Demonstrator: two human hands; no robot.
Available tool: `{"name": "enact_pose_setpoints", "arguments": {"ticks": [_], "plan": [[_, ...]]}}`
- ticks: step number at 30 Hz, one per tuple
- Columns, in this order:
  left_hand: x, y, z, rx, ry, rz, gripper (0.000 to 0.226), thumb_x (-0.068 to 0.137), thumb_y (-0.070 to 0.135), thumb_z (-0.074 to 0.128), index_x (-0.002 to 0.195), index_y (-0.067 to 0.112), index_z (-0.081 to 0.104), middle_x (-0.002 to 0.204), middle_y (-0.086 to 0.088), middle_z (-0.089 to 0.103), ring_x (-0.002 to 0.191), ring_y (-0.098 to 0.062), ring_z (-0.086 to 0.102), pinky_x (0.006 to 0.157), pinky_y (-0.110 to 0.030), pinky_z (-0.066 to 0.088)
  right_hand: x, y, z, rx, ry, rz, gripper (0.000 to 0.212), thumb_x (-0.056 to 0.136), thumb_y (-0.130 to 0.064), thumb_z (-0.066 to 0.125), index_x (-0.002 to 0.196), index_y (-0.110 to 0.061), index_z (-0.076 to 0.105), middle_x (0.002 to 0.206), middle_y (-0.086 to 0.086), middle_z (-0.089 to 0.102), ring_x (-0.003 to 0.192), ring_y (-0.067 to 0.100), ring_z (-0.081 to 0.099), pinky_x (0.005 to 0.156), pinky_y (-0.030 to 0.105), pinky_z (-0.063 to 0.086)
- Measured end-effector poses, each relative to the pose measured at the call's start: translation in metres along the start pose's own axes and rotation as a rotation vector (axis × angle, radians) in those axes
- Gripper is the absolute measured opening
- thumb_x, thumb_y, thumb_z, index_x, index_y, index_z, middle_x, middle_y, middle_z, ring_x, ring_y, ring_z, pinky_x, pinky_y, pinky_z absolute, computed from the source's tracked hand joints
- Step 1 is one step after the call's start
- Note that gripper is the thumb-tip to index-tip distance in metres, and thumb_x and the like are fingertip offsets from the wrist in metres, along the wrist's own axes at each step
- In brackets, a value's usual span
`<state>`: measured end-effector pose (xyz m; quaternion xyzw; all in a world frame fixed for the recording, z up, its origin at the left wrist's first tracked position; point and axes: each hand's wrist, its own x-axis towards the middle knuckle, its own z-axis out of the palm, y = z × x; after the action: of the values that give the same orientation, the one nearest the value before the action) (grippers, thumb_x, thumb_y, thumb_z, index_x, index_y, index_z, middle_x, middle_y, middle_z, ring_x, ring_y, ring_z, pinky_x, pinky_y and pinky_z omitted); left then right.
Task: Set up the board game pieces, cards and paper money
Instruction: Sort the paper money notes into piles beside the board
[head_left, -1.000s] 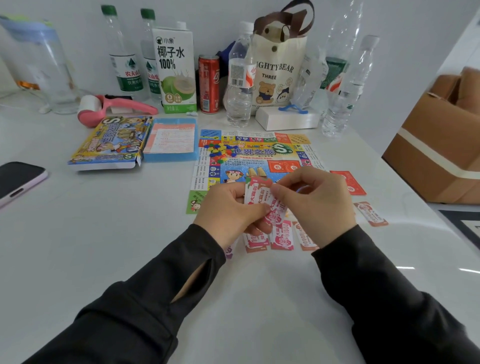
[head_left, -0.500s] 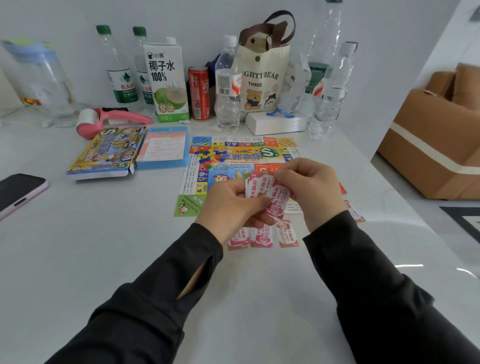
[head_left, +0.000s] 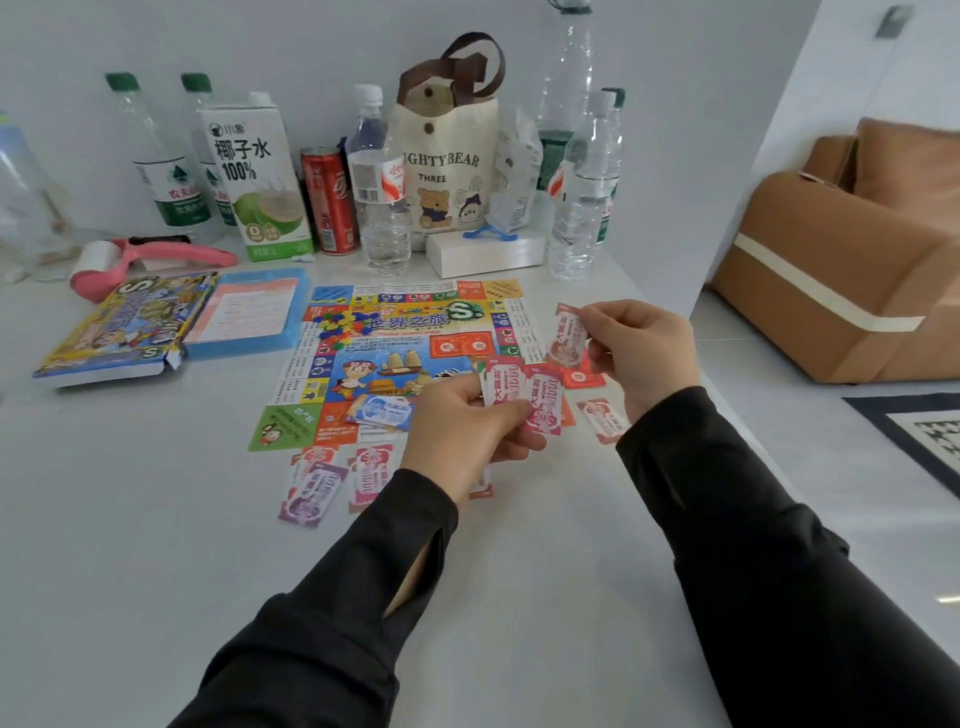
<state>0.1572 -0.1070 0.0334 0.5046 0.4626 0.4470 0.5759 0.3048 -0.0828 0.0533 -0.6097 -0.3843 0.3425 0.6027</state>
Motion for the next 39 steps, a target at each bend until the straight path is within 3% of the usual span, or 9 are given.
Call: {"name": "enact_pose_setpoints", "arguments": {"ticks": [7, 13, 19, 25, 29, 31, 34, 36, 39], "plan": [[0.006, -0.005, 0.028, 0.053, 0.083, 0.061, 0.016, 0.084, 0.001, 0.061, 0.076, 0.014, 0.064, 0.061, -0.002, 0.07, 0.05, -0.012, 0.065, 0.047, -0.019, 0.052, 0.027, 0.019, -0.037, -0.494, -0.122, -0.034, 0.01, 0.086, -0.01, 0.061, 0.084, -0.005, 0.069, 0.064, 0.001, 0.06, 0.052, 0.009, 0.048, 0.045, 0.013, 0.042], [0.008, -0.009, 0.03, 0.141, 0.114, 0.085, 0.017, 0.084, 0.002, 0.062, 0.077, 0.018, 0.063, 0.07, -0.005, 0.071, 0.051, -0.014, 0.066, 0.047, -0.02, 0.052, 0.034, 0.031, -0.032, -0.843, -0.234, -0.012, 0.007, 0.086, -0.016, 0.063, 0.082, -0.012, 0.067, 0.084, 0.005, 0.064, 0.074, 0.016, 0.057, 0.061, 0.022, 0.043], [0.008, -0.013, 0.027, 0.174, 0.104, 0.081, 0.019, 0.084, 0.001, 0.063, 0.077, 0.019, 0.064, 0.072, -0.006, 0.071, 0.051, -0.014, 0.065, 0.046, -0.02, 0.052, 0.031, 0.039, -0.026, -0.973, -0.216, -0.042, 0.011, 0.088, -0.016, 0.058, 0.089, -0.012, 0.067, 0.088, 0.005, 0.065, 0.082, 0.018, 0.06, 0.072, 0.026, 0.05], [0.007, -0.013, 0.021, 0.192, 0.082, 0.057, 0.018, 0.084, 0.002, 0.063, 0.078, 0.019, 0.063, 0.066, -0.003, 0.07, 0.049, -0.013, 0.065, 0.044, -0.018, 0.051, 0.029, 0.045, -0.023, -1.012, -0.179, -0.084, 0.011, 0.088, -0.019, 0.056, 0.087, -0.015, 0.066, 0.084, 0.0, 0.063, 0.078, 0.015, 0.058, 0.068, 0.025, 0.047], [0.006, -0.006, 0.013, 0.237, 0.001, 0.048, 0.017, 0.084, 0.001, 0.063, 0.077, 0.015, 0.064, 0.058, 0.004, 0.069, 0.048, -0.012, 0.064, 0.044, -0.018, 0.05, 0.026, 0.04, -0.024, -0.928, -0.114, -0.146, 0.01, 0.087, -0.025, 0.06, 0.093, -0.018, 0.064, 0.084, -0.003, 0.056, 0.072, 0.011, 0.052, 0.062, 0.02, 0.041], [0.004, -0.001, 0.01, 0.286, -0.046, 0.065, 0.015, 0.084, 0.001, 0.063, 0.076, 0.015, 0.064, 0.057, 0.004, 0.068, 0.047, -0.011, 0.064, 0.044, -0.019, 0.051, 0.019, 0.03, -0.024, -0.721, -0.045, -0.257, 0.009, 0.087, -0.025, 0.06, 0.087, -0.018, 0.064, 0.073, -0.006, 0.053, 0.062, 0.007, 0.047, 0.054, 0.017, 0.035], [0.0, 0.004, 0.009, 0.358, -0.111, 0.12, 0.014, 0.084, 0.003, 0.064, 0.076, 0.015, 0.064, 0.058, 0.002, 0.068, 0.047, -0.012, 0.063, 0.044, -0.02, 0.05, 0.004, 0.01, -0.023, -0.294, -0.308, -0.254, 0.015, 0.087, -0.025, 0.061, 0.076, -0.019, 0.07, 0.065, -0.007, 0.064, 0.059, 0.006, 0.054, 0.056, 0.016, 0.043], [-0.003, 0.005, 0.01, 0.419, -0.137, 0.155, 0.017, 0.084, 0.003, 0.063, 0.072, 0.015, 0.063, 0.054, 0.003, 0.066, 0.044, -0.009, 0.061, 0.043, -0.019, 0.049, -0.003, 0.005, -0.023, -0.22, -0.534, -0.211, 0.017, 0.081, -0.035, 0.064, 0.07, -0.024, 0.072, 0.066, -0.004, 0.068, 0.062, 0.009, 0.059, 0.061, 0.02, 0.048], [-0.005, 0.007, 0.009, 0.556, -0.139, 0.209, 0.025, 0.086, 0.006, 0.061, 0.065, 0.02, 0.06, 0.052, 0.004, 0.062, 0.039, -0.001, 0.056, 0.035, -0.01, 0.037, 0.0, 0.009, -0.023, -0.138, -0.702, -0.164, 0.016, 0.073, -0.038, 0.072, 0.066, -0.024, 0.075, 0.075, 0.004, 0.072, 0.074, 0.023, 0.065, 0.074, 0.035, 0.054]]}}
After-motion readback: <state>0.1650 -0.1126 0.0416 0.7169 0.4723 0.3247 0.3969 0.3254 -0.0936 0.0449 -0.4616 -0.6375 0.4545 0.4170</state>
